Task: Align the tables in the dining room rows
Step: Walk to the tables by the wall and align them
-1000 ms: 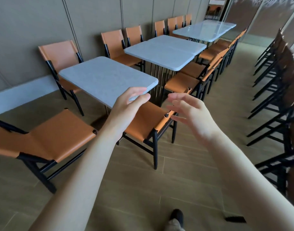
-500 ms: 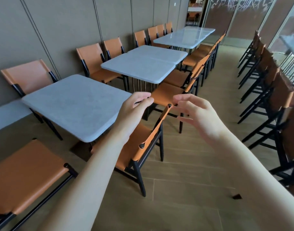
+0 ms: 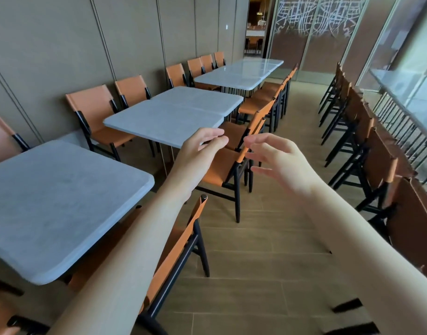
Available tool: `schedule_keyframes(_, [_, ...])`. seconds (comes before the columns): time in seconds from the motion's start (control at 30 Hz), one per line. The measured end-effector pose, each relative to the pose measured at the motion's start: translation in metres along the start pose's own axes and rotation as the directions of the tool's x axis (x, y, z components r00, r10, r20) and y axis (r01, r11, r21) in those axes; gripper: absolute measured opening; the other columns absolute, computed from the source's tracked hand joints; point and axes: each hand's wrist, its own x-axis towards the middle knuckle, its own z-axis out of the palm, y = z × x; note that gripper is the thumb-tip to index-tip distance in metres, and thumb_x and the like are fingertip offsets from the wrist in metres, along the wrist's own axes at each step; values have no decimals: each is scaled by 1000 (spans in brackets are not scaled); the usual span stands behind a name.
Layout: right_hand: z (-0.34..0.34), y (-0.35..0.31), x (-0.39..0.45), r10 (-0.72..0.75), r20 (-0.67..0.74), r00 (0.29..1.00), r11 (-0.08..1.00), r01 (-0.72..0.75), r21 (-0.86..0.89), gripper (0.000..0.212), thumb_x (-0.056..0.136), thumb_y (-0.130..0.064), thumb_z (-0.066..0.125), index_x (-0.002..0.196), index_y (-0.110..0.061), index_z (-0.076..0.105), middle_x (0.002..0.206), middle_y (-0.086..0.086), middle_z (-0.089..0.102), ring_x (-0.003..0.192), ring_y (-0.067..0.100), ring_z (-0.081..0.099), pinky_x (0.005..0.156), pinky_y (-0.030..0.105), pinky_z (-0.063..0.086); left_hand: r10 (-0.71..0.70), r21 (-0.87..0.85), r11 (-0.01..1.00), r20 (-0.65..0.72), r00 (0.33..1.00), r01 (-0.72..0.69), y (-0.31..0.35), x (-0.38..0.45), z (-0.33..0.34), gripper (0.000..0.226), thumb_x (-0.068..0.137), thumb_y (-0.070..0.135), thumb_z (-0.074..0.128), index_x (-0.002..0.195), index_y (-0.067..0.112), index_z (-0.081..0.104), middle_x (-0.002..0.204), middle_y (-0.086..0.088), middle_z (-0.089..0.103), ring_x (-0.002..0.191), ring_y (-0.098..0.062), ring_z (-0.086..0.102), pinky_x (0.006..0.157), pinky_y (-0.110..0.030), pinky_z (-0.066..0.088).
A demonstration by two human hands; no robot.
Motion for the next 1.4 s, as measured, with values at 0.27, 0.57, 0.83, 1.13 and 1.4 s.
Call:
schedule_keyframes(0.27, [-20,24,126,10,37,999,1000,-11,19,20,103,-21,54,117,-22,69,122,-5,68,117,13,64,103,42,53,-27,19,999,-31,999,27,-31,125,30,18,96,40,59,114,40,65,121,22,61,120,0,55,102,-29,43])
schedule_keyframes(0.57, [-60,20,308,-39,38,999,999,38,26,19,103,-21,54,112,-24,70,120,-7,69,115,12,65,103,41,52,31,-11,999,-71,997,-32,-39,303,55,17,99,39,58,114,38,65,118,24,61,115,4,56,82,-14,41])
schedule_keyframes(0.83, [-124,33,422,-40,15,999,999,39,20,19,103,-24,53,111,-25,70,125,-2,67,117,14,65,97,37,54,59,-21,998,-18,998,-59,-45,424,114,29,90,47,57,116,38,66,122,20,64,120,0,56,95,-24,43])
schedule_keyframes(1.13, [-226,80,548,-26,57,998,999,25,27,18,104,-24,53,109,-27,70,126,-5,66,117,12,64,98,37,54,15,10,1000,-17,1000,-15,-75,556,215,20,94,48,59,113,43,64,122,22,61,120,-1,55,102,-29,45])
schedule_keyframes(1.4, [-345,106,670,-5,108,994,999,11,-50,17,104,-28,53,107,-28,70,123,-6,69,116,11,65,100,38,53,-58,-35,998,-21,998,58,-91,672,334,9,98,39,59,103,47,62,108,31,58,104,14,54,84,-17,42])
